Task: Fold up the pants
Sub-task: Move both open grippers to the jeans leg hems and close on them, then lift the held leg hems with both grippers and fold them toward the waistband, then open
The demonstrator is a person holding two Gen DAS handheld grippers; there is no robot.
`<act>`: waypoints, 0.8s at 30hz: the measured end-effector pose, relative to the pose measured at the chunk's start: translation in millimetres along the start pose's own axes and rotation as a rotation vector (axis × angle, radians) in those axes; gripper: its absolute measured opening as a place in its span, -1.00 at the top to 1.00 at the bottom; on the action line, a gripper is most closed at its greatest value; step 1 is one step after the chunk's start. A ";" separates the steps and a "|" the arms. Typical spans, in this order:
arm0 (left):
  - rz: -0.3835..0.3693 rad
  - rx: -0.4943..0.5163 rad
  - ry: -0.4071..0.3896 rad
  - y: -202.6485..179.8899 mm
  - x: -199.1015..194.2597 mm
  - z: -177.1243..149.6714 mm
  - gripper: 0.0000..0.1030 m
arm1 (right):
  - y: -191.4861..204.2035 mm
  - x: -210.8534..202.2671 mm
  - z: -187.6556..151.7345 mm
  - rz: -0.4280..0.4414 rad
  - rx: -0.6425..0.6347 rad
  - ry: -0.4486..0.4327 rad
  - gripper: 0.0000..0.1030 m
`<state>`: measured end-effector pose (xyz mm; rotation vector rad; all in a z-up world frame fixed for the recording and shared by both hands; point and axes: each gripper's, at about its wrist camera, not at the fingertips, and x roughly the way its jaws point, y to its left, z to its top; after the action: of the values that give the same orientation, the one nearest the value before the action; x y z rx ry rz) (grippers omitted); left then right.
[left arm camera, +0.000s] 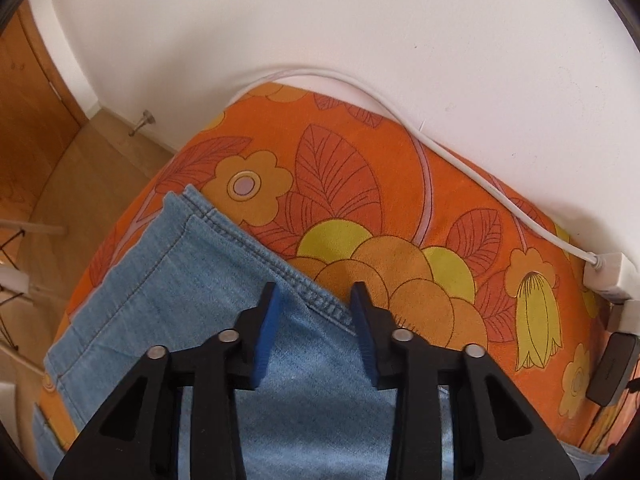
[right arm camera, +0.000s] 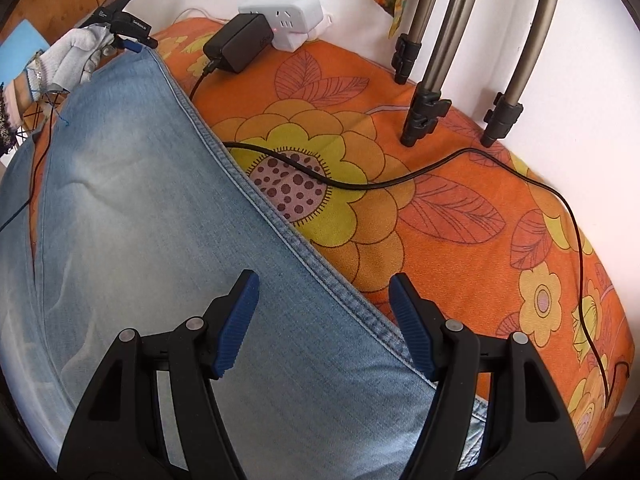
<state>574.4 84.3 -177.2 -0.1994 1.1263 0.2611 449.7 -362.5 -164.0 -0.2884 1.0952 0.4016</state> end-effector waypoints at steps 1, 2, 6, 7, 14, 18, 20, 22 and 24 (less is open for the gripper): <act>0.002 -0.005 -0.008 0.1 -0.5 -0.2 0.60 | 0.4 2.1 0.3 0.001 -0.001 0.003 -0.37; 0.001 -0.013 -0.011 0.9 -1.1 -0.1 0.68 | 0.5 3.1 1.0 0.004 0.002 -0.001 -0.37; -0.010 -0.035 -0.025 6.1 -3.7 -2.0 0.80 | -1.0 4.4 2.6 0.021 0.009 -0.002 -0.38; -0.017 -0.039 -0.028 7.3 -4.4 -2.8 0.82 | -2.6 4.6 1.5 0.027 0.013 -0.002 -0.38; -0.059 -0.064 -0.043 20.2 -14.5 -7.7 0.85 | -2.1 1.5 -1.9 0.053 0.003 -0.007 -0.13; -0.079 -0.080 -0.067 26.2 -23.8 -12.0 0.86 | 4.0 -3.1 -3.4 0.042 0.001 -0.004 0.67; -0.080 -0.053 -0.080 24.0 -33.4 -16.8 0.87 | 10.0 -5.4 -5.5 0.016 -0.016 0.005 0.81; -0.085 -0.041 -0.088 25.8 -41.7 -19.8 0.87 | 16.3 -9.4 -7.5 -0.013 -0.027 0.000 0.84; -0.103 -0.053 -0.093 33.2 -49.8 -21.5 0.87 | 20.2 -15.7 -9.3 -0.033 -0.018 -0.018 0.87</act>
<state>525.5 104.5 -141.8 -0.2884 1.0142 0.2067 426.9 -351.0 -154.5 -0.3179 1.0685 0.3844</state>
